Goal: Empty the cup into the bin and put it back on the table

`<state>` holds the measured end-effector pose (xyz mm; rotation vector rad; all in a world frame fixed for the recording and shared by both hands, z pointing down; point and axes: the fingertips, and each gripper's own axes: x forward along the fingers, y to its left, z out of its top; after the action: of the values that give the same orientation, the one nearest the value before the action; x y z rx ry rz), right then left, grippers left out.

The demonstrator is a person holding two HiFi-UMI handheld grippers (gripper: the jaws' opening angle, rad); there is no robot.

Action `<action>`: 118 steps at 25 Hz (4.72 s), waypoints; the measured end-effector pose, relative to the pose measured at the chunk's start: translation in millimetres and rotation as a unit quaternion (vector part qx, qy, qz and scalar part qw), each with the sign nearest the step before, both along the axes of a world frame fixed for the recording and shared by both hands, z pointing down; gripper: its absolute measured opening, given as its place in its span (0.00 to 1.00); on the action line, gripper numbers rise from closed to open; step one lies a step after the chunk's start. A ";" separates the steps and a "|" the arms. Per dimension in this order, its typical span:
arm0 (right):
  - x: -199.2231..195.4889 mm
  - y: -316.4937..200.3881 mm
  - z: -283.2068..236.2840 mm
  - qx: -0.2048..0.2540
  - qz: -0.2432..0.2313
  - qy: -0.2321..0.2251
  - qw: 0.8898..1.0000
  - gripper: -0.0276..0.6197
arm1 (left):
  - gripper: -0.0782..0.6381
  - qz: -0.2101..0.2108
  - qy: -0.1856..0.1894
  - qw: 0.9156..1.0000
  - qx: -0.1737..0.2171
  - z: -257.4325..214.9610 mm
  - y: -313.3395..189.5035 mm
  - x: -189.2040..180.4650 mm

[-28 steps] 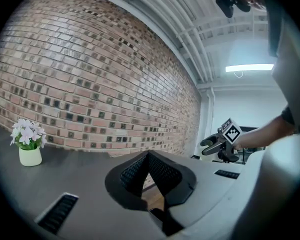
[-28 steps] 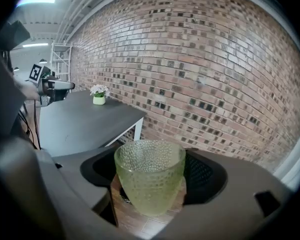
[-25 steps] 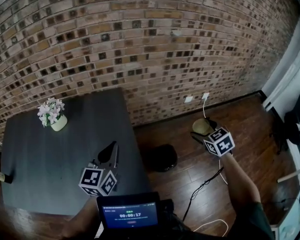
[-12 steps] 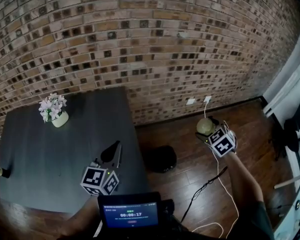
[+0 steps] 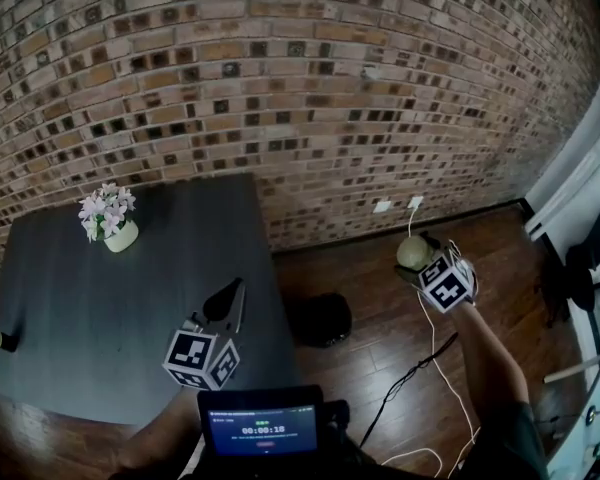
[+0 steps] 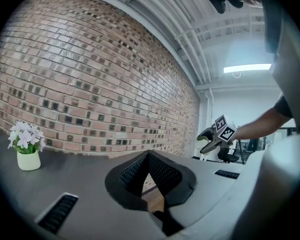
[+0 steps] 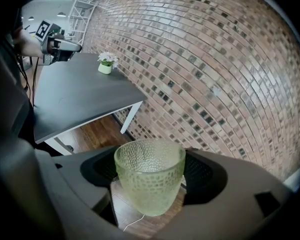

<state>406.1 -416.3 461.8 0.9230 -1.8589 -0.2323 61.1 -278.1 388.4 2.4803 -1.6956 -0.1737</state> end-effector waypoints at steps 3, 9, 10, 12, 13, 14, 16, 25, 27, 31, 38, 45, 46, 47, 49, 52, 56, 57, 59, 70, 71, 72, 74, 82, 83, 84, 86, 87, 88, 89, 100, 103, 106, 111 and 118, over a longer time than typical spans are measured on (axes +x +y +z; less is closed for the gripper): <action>0.8 -0.5 0.2 0.001 0.000 0.017 1.000 0.65 | 0.10 -0.002 0.002 1.000 -0.001 0.5 -0.6 -3.3; -0.4 0.1 -2.8 0.009 -0.022 0.078 0.997 0.65 | 0.10 0.001 -0.002 1.000 -0.002 2.9 0.5 -4.9; -0.3 -0.4 -3.3 0.010 -0.024 0.086 0.996 0.65 | 0.10 0.000 -0.002 1.000 -0.001 3.0 0.1 -6.1; -2.9 -0.6 -7.4 0.014 -0.029 0.100 0.994 0.65 | 0.10 -0.002 -0.002 1.000 -0.002 3.2 -0.2 -9.1; -4.2 -0.4 -9.0 0.015 -0.031 0.106 0.994 0.65 | 0.10 -0.004 0.000 1.000 -0.002 3.2 0.0 -10.9; -4.2 -0.5 -8.1 0.015 -0.031 0.110 0.993 0.65 | 0.10 -0.007 0.002 1.000 -0.002 3.2 0.3 -13.2; -3.2 -1.3 -2.8 0.013 -0.031 0.115 0.993 0.65 | 0.10 -0.015 0.007 1.000 -0.003 3.7 1.3 -19.5; -12.6 -1.1 -9.4 0.019 -0.055 0.159 0.986 0.65 | 0.10 -0.025 0.012 1.000 -0.006 6.4 3.3 -30.3; -11.6 -2.1 -10.1 0.021 -0.056 0.169 0.984 0.65 | 0.10 -0.026 0.014 1.000 -0.006 6.7 3.5 -31.6; -12.4 -3.1 -11.7 0.024 -0.064 0.188 0.980 0.65 | 0.10 -0.030 0.017 0.999 -0.007 9.0 4.1 -34.7; -11.0 -6.3 -13.5 0.030 -0.077 0.222 0.972 0.65 | 0.10 -0.030 0.020 0.999 -0.007 7.6 7.1 -33.6; -7.6 -11.0 -15.3 0.036 -0.091 0.265 0.959 0.65 | 0.10 -0.034 0.024 0.999 -0.004 4.4 9.2 -35.8; -8.1 -10.3 -15.6 0.037 -0.095 0.272 0.957 0.65 | 0.10 -0.034 0.024 0.999 -0.003 3.9 9.4 -35.5; -9.2 -9.6 -15.5 0.037 -0.099 0.277 0.955 0.65 | 0.10 -0.035 0.024 0.999 -0.003 3.8 9.7 -35.2; -11.5 -8.6 -15.0 0.037 -0.103 0.281 0.953 0.65 | 0.10 -0.036 0.024 0.999 -0.004 4.2 11.0 -34.9; -13.0 -8.6 -16.4 0.042 -0.105 0.292 0.950 0.65 | 0.10 -0.035 0.025 0.999 -0.005 5.7 12.7 -33.2; -28.3 -5.8 -27.2 0.051 -0.115 0.294 0.947 0.65 | 0.10 -0.037 0.026 0.999 -0.007 6.8 14.8 -34.1; -28.0 -5.9 -27.5 0.051 -0.117 0.297 0.946 0.65 | 0.10 -0.038 0.027 0.999 -0.006 6.2 15.5 -34.0; -26.7 -6.7 -27.4 0.052 -0.119 0.302 0.945 0.65 | 0.10 -0.038 0.025 0.999 0.000 3.6 15.9 -33.5; -31.3 -9.7 -22.1 0.050 -0.131 0.317 0.938 0.65 | 0.10 -0.037 0.021 0.999 -0.006 6.8 14.3 -33.0; -31.5 -9.6 -21.3 0.049 -0.133 0.318 0.937 0.65 | 0.10 -0.037 0.020 0.999 -0.006 7.0 14.2 -33.5; -31.9 -9.8 -20.8 0.049 -0.134 0.320 0.937 0.65 | 0.10 -0.037 0.019 0.999 -0.007 7.4 14.3 -33.8; -32.8 -10.9 -20.7 0.049 -0.137 0.321 0.936 0.65 | 0.10 -0.038 0.017 0.999 -0.012 8.5 14.3 -34.0; -32.6 -15.6 -22.7 0.055 -0.145 0.342 0.927 0.65 | 0.10 -0.039 0.020 0.999 -0.014 9.9 11.6 -34.2; -32.5 -16.5 -23.1 0.055 -0.144 0.344 0.926 0.65 | 0.10 -0.040 0.019 0.999 -0.013 9.8 11.1 -34.7; -32.3 -17.3 -23.4 0.056 -0.144 0.345 0.926 0.65 | 0.10 -0.040 0.017 0.999 -0.012 9.7 10.7 -35.1; -32.4 -18.2 -23.4 0.057 -0.145 0.348 0.924 0.65 | 0.10 -0.041 0.016 0.999 -0.012 10.0 10.4 -35.4; -32.6 -18.2 -22.9 0.059 -0.147 0.351 0.923 0.65 | 0.10 -0.041 0.016 0.999 -0.012 10.1 10.4 -35.4; -32.6 -18.4 -22.2 0.061 -0.148 0.355 0.921 0.65 | 0.10 -0.041 0.016 0.999 -0.011 10.1 10.3 -35.4; -32.5 -18.9 -21.8 0.062 -0.149 0.359 0.919 0.65 | 0.10 -0.041 0.017 0.999 -0.010 9.9 10.1 -35.4; -28.2 -23.1 -21.1 0.070 -0.147 0.369 0.915 0.65 | 0.10 -0.041 0.016 0.999 -0.009 11.1 8.9 -34.3; -26.2 -22.5 -21.0 0.068 -0.146 0.370 0.915 0.65 | 0.10 -0.043 0.011 0.999 0.001 8.3 9.7 -33.0; -25.6 -21.8 -22.1 0.065 -0.140 0.360 0.920 0.65 | 0.10 -0.040 -0.017 0.999 0.014 3.4 12.5 -26.9; -21.8 -22.4 -23.1 0.059 -0.115 0.332 0.934 0.65 | 0.10 -0.049 -0.002 0.999 0.006 5.2 12.4 -29.6; -5.7 -25.6 -15.9 0.041 -0.044 0.234 0.970 0.65 | 0.10 -0.053 0.004 0.999 0.000 7.2 15.1 -35.7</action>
<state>400.3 -442.0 445.9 0.7632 -1.4598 -0.5376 25.4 -263.0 395.6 2.3876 -1.8253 -0.1947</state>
